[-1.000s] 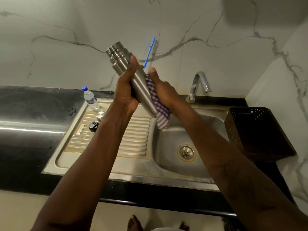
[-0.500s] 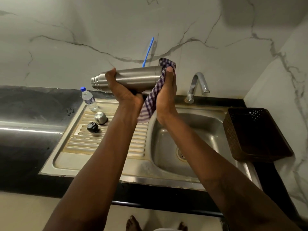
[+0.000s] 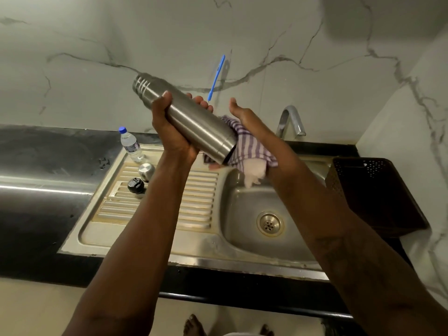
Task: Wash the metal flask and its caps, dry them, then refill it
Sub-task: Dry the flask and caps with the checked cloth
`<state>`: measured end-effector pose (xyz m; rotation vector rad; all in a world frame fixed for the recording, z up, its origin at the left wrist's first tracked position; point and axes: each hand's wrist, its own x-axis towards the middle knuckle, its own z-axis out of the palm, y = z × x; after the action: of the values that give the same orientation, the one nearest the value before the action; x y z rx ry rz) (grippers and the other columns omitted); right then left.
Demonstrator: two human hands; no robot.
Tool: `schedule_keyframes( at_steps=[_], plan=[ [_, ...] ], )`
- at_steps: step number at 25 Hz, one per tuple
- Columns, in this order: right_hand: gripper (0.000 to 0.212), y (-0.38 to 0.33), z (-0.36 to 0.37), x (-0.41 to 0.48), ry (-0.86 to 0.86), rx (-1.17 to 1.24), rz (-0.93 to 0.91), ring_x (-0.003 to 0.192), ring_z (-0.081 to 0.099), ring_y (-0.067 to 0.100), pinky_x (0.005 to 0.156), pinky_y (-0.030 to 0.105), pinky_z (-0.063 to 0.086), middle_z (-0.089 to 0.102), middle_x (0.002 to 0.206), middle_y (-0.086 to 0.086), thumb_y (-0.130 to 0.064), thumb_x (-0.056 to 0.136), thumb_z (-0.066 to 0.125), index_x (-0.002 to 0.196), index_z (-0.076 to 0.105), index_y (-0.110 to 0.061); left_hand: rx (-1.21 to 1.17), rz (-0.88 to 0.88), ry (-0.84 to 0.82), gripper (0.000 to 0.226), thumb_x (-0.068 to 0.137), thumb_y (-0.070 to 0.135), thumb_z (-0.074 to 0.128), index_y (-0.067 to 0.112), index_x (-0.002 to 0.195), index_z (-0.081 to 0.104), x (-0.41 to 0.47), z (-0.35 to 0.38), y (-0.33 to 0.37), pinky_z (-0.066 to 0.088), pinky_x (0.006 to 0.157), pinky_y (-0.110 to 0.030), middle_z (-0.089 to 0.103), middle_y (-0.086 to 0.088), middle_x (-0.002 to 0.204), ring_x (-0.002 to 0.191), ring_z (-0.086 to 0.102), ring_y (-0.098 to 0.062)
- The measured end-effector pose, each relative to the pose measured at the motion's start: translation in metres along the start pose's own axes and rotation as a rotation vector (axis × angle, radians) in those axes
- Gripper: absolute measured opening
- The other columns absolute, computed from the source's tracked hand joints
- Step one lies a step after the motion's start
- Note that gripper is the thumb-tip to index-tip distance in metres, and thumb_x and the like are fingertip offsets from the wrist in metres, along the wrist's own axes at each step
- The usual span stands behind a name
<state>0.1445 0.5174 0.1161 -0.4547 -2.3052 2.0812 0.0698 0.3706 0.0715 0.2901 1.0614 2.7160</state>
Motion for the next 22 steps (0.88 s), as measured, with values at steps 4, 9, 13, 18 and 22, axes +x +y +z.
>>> schedule_keyframes(
  at_steps=[4, 9, 13, 18, 22],
  plan=[
    [0.061, 0.01, 0.019, -0.029, -0.36, 0.373, 0.138, 0.093, 0.074, 0.034, 0.08, 0.051, 0.062, 0.075, 0.102, 0.018, -0.054, 0.088, 0.066, 0.122, 0.061, -0.004, 0.209, 0.028, -0.05, 0.07, 0.088, 0.049, 0.068, -0.006, 0.128, 0.054, 0.003, 0.001, 0.017, 0.057, 0.081, -0.04, 0.068, -0.023, 0.108, 0.092, 0.067, -0.031],
    [0.066, 0.015, 0.029, -0.014, -0.101, -0.026, -0.054, 0.087, 0.078, 0.024, 0.086, 0.048, 0.062, 0.079, 0.095, 0.008, -0.052, 0.064, 0.092, 0.111, 0.07, -0.01, 0.413, -0.122, 0.093, 0.048, 0.105, 0.053, 0.051, 0.01, 0.123, 0.064, -0.014, 0.016, 0.017, 0.061, 0.071, -0.035, 0.076, -0.007, 0.085, 0.081, 0.075, -0.021],
    [0.051, 0.024, 0.048, -0.009, 0.116, -0.041, -0.185, 0.084, 0.077, 0.017, 0.086, 0.044, 0.063, 0.078, 0.095, 0.002, -0.065, 0.092, 0.061, 0.113, 0.07, -0.019, 0.401, -0.174, -0.004, 0.053, 0.103, 0.055, 0.054, 0.009, 0.126, 0.067, -0.024, 0.021, 0.015, 0.059, 0.086, -0.043, 0.075, -0.011, 0.099, 0.093, 0.073, -0.028],
    [0.068, 0.003, 0.039, 0.005, -0.022, 0.135, -0.166, 0.093, 0.076, 0.027, 0.091, 0.045, 0.061, 0.077, 0.103, 0.013, -0.067, 0.102, 0.028, 0.125, 0.062, -0.013, 0.339, -0.279, -0.178, 0.059, 0.102, 0.055, 0.056, 0.011, 0.142, 0.06, -0.039, 0.006, -0.007, 0.049, 0.109, -0.057, 0.068, -0.021, 0.129, 0.122, 0.065, -0.041],
    [0.074, -0.004, 0.017, 0.02, 0.025, 0.42, -0.192, 0.084, 0.07, 0.035, 0.09, 0.049, 0.059, 0.068, 0.095, 0.021, -0.068, 0.099, 0.042, 0.113, 0.06, 0.003, 0.598, -0.377, -0.217, 0.064, 0.099, 0.058, 0.057, 0.007, 0.137, 0.06, -0.056, 0.011, -0.012, 0.062, 0.089, -0.049, 0.073, -0.021, 0.119, 0.098, 0.073, -0.037]
  ],
)
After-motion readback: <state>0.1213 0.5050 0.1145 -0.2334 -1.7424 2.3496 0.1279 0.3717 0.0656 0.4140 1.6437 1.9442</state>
